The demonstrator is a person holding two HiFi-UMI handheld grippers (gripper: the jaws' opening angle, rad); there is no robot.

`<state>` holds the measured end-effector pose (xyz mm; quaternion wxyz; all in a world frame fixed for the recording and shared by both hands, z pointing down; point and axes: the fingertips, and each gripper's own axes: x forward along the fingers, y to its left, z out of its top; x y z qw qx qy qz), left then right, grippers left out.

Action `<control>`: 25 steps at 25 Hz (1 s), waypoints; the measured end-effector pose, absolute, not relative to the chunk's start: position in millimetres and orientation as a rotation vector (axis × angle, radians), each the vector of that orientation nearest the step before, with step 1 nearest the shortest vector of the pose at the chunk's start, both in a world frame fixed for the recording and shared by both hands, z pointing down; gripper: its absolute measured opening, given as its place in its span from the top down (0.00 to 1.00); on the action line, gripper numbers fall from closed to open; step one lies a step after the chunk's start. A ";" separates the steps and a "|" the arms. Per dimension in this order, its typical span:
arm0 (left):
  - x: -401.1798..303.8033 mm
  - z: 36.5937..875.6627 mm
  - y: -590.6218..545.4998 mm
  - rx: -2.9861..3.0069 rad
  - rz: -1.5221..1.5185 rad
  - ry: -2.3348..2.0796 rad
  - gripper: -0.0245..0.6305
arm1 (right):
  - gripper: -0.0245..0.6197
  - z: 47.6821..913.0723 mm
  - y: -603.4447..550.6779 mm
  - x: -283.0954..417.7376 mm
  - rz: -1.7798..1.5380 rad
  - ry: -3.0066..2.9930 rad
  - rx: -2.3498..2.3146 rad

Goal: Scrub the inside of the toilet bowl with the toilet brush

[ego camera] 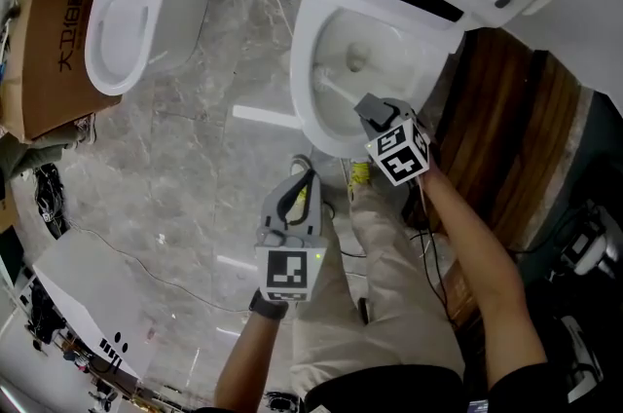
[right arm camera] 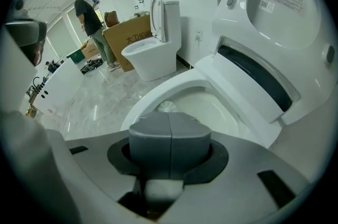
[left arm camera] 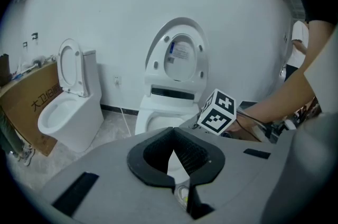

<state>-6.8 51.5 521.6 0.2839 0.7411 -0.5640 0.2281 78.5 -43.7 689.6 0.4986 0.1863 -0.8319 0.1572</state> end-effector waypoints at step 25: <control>40.2 534.4 50.6 2.028 0.603 -1.420 0.93 | 0.72 699.4 -124.8 62.5 0.025 -1.968 0.546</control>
